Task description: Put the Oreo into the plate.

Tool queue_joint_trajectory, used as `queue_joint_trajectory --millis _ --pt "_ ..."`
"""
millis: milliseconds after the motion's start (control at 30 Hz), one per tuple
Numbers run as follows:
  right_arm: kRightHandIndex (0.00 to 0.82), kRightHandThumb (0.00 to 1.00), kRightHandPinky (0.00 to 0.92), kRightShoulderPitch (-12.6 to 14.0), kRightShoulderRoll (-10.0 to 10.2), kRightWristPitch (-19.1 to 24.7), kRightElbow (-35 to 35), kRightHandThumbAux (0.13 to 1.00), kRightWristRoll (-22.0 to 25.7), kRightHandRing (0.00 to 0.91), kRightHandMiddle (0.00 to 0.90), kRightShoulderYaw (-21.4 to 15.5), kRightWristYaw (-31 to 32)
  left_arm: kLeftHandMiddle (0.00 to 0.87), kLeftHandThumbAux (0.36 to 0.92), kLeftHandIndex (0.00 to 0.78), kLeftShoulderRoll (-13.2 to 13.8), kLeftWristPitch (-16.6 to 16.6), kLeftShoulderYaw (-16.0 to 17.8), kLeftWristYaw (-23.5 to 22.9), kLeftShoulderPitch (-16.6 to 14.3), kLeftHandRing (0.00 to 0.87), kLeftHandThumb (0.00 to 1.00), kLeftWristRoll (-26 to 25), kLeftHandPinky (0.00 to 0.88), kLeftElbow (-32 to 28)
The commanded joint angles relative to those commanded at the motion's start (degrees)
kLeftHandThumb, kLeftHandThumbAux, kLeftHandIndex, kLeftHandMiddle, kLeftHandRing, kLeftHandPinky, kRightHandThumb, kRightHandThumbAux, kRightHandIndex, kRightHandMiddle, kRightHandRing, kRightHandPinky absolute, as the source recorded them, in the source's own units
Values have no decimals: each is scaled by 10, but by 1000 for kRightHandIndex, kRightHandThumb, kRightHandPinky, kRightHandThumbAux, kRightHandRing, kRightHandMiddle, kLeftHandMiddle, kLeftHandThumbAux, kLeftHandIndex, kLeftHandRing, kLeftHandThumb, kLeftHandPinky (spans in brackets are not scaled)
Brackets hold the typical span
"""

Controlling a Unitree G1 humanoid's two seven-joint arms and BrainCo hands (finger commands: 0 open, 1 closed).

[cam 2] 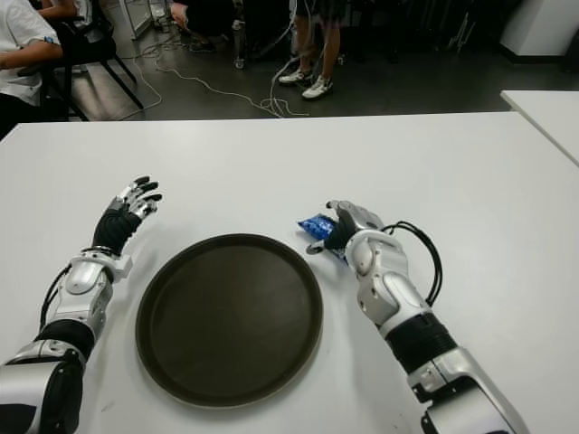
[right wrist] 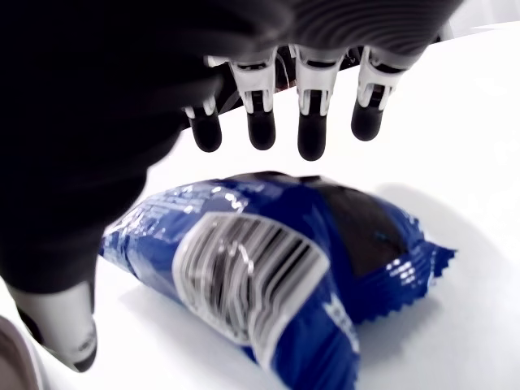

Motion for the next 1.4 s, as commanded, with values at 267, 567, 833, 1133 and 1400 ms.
queue_joint_trajectory --millis 267,567,833,1133,1400 --pt "94 0 104 6 -1 9 -11 665 -1 108 120 1 6 162 616 84 1 3 -1 -1 -1 156 161 -2 148 -1" --pt "95 0 101 13 -1 5 -17 649 -1 106 127 0 1 162 618 83 0 4 -1 3 0 151 159 -2 127 -3" --pt "92 0 106 14 0 -2 -11 650 2 109 125 -1 6 155 638 79 -3 9 3 -7 2 146 161 -11 130 -8" --pt "115 0 98 19 6 -17 -1 655 7 115 139 -5 -6 149 634 75 -3 8 3 -3 4 139 148 -10 122 -11" --pt "117 0 19 18 17 -27 14 628 10 80 127 -7 -15 157 611 81 -2 8 2 1 5 147 144 -8 128 -13"
